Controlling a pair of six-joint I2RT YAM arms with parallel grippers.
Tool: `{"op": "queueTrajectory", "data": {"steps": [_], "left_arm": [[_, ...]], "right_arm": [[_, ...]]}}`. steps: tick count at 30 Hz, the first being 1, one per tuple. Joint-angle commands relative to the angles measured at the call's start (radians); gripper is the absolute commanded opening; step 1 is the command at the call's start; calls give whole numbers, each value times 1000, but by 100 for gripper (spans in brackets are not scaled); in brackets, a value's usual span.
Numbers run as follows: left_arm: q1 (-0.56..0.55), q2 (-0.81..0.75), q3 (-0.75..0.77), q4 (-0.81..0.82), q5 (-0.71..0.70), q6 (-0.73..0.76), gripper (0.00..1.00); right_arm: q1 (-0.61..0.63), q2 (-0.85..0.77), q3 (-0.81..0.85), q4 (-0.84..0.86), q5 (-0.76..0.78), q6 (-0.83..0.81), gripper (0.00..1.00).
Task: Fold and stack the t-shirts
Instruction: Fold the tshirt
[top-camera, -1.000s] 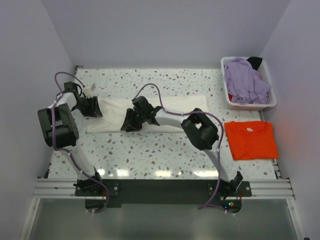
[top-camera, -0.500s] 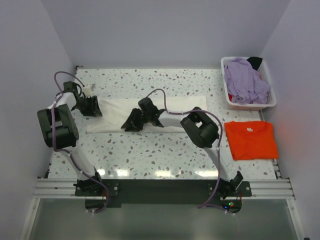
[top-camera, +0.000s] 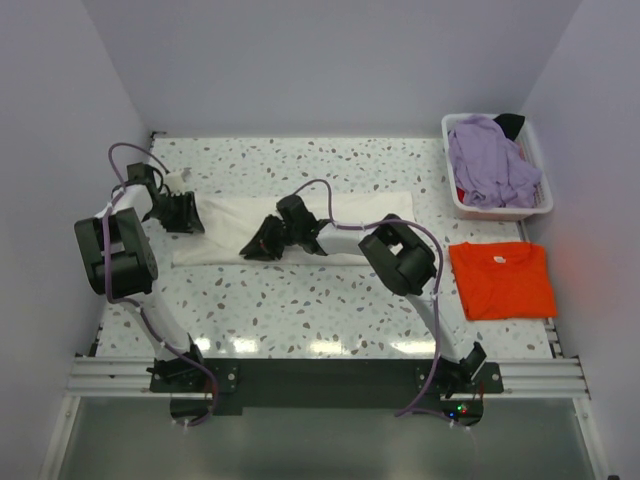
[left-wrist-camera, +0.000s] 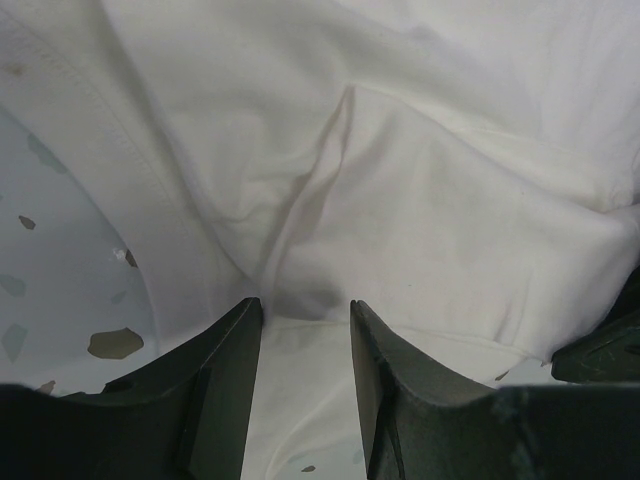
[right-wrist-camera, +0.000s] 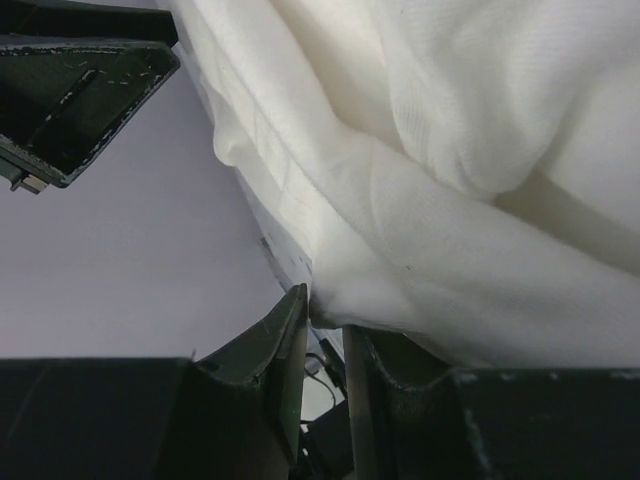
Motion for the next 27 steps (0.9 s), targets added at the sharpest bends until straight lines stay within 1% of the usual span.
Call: {"op": "queueTrajectory", "data": {"steps": [1,2,4,5,7,9,27], "left_arm": [[0,-34,27,4,8,12,46],[0,-31,26,3,8,12,46],[-1,-27,35,0,2,12,46],[-1,-23,38,-2,0,11,46],[-1,-22,50,0,-8,9,46],[-1,-13,64,-5,-8,17,46],[-35,64,115,-22,8,40,42]], "right_arm": [[-7,-7,11,50,-16,25,24],[-6,-6,14,34,-13,20,20],[-7,-4,13,28,-12,16,15],[-6,0,13,25,-13,11,11],[-9,2,7,22,-18,5,7],[-7,2,5,17,-21,0,0],[-17,1,-13,28,-18,-4,0]]}}
